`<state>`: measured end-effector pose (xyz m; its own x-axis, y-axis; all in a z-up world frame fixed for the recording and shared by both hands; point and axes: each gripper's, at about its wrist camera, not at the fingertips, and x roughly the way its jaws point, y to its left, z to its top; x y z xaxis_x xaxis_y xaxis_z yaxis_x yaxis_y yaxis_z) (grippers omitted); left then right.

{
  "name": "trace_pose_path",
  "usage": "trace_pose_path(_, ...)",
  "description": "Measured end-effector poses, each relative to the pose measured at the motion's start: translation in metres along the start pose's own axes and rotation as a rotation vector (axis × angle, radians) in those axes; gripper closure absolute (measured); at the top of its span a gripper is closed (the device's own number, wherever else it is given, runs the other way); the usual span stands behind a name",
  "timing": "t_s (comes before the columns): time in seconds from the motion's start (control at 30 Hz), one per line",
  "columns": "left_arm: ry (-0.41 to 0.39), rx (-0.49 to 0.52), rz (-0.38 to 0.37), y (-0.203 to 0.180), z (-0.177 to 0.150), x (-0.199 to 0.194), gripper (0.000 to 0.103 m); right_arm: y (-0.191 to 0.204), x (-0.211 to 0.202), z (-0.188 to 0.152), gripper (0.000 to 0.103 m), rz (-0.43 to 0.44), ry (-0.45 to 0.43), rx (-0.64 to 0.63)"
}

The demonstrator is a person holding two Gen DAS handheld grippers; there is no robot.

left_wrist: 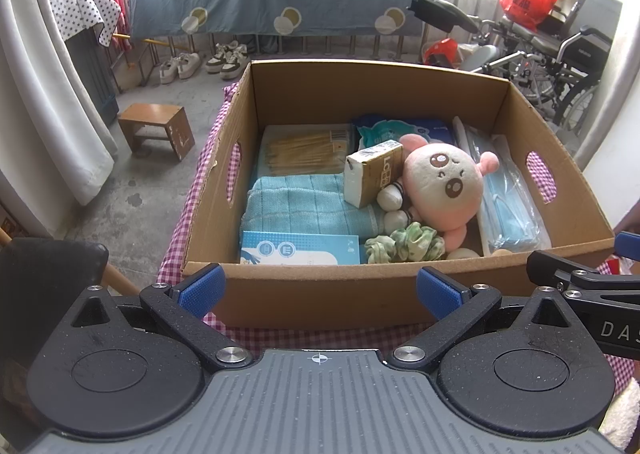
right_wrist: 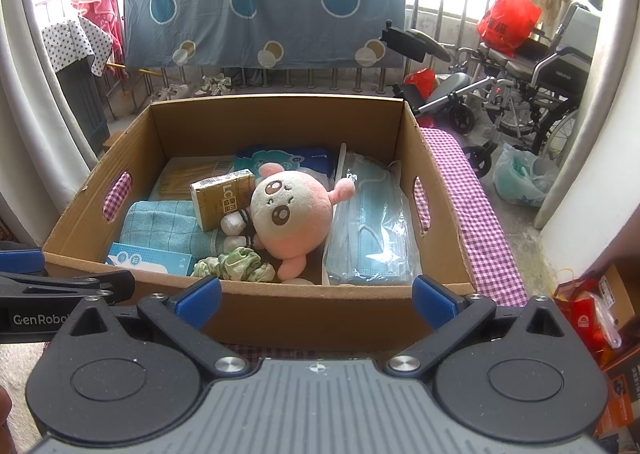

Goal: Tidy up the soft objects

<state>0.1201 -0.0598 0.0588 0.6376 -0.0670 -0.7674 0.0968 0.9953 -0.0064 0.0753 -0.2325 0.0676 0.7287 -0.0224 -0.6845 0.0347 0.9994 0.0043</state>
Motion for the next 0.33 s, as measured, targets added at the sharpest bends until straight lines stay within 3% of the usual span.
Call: trace_pose_path(0.33, 0.001, 0.0, 0.0, -0.0005, 0.0002, 0.0, 0.001, -0.0002, 0.0002, 0.0002, 0.0, 0.0, 0.0, -0.002)
